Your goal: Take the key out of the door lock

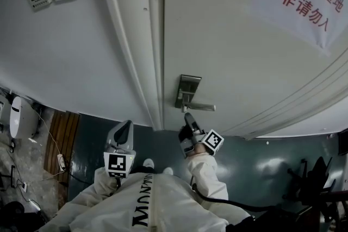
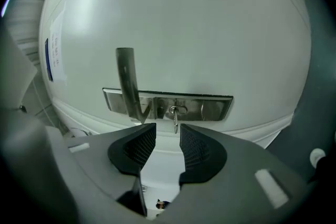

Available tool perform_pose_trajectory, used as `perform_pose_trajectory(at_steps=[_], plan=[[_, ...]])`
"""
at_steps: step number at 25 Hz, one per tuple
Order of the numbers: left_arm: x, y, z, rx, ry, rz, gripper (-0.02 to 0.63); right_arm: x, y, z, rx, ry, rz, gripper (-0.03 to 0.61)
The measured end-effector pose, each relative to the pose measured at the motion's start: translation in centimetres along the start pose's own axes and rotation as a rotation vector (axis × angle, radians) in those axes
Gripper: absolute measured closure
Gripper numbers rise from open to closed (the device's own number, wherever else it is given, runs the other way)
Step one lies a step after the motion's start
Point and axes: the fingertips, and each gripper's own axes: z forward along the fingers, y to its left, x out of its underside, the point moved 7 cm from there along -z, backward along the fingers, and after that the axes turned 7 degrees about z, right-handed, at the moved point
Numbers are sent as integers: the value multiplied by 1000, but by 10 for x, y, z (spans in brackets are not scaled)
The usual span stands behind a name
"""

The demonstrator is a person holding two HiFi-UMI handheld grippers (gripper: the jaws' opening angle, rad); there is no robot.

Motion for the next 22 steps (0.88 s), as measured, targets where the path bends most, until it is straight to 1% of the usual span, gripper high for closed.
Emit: perform_pose_trajectory(at_steps=[4,6,12,17,20,22], plan=[[6,8,-7,-24,17,-9,614,-4,-10,15,-41,-20,101,453],[8,10,-8,-30,20,-12,614,-6,-12,23,-56,-24,132,453],[10,12,-8,-29,22,-15,614,-13,-15,37,-69,-36,157,457],[9,11,-4,-16,16,-17,614,-14,-14,42,-71,-36,169,485],[9,9,-2,-10,13,-20,614,-11,-12,46,-48,-13,146,506],[8,9,0,-8,10,-21,614,-9,-12,46,-27,-17,142,545]])
